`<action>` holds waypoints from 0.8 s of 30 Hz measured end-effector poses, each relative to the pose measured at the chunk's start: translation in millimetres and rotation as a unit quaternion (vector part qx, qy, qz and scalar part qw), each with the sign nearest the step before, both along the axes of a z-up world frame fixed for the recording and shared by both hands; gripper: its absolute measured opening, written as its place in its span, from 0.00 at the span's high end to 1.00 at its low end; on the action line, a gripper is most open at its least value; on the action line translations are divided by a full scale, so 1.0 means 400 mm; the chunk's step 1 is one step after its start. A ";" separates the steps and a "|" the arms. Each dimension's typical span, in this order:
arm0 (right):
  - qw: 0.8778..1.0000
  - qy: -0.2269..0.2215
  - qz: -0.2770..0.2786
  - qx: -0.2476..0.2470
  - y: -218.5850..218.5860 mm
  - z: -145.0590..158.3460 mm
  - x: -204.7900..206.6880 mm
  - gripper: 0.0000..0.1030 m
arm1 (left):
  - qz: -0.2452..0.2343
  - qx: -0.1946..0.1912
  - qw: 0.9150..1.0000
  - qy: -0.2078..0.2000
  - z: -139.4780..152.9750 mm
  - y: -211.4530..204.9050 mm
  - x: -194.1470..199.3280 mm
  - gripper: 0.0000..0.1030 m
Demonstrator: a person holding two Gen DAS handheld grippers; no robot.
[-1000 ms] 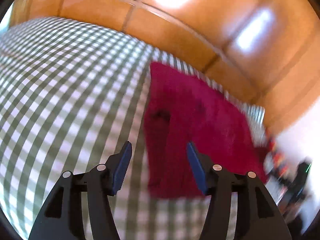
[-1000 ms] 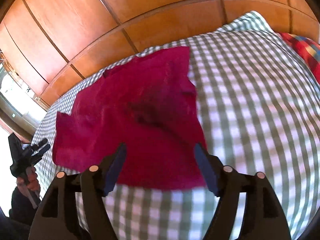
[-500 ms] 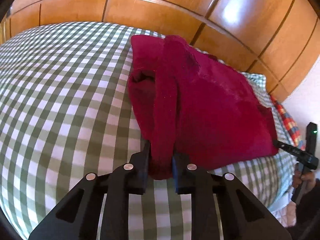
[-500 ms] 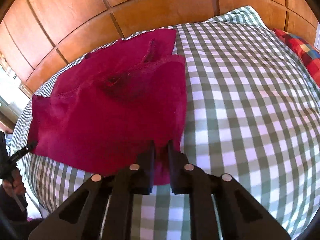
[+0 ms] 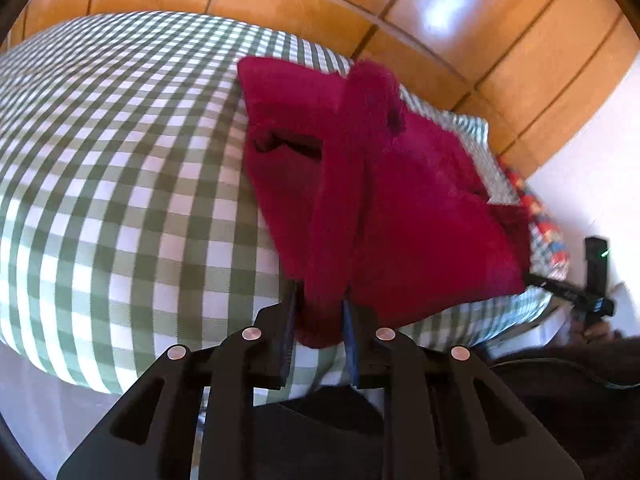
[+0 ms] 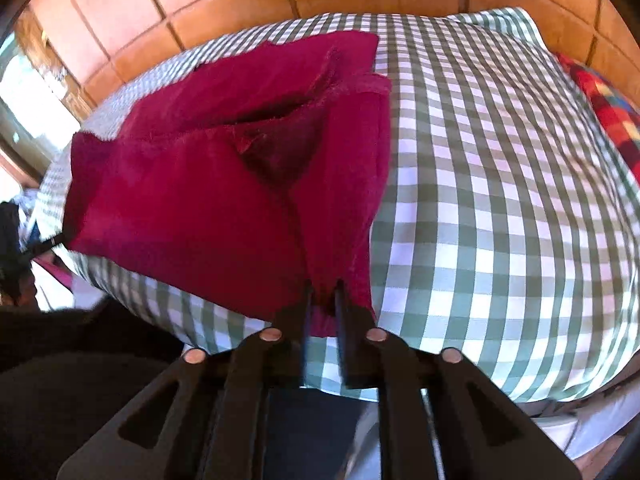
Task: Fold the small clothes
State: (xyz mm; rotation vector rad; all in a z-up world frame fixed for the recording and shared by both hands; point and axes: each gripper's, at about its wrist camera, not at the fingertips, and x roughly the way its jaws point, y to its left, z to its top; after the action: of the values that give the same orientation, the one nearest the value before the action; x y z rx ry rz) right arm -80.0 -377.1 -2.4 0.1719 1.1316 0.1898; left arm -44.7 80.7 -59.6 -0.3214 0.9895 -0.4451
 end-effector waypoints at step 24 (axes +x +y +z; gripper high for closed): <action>0.992 -0.119 0.000 -0.030 0.014 0.159 0.170 0.92 | 0.017 -0.055 0.995 -0.087 0.125 -0.045 0.189 0.92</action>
State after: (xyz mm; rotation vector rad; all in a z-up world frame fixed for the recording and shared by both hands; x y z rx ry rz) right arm -11.8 -371.7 61.1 0.0920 0.8994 0.1710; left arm 30.9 62.8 -9.5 -0.3923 0.7906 -0.4885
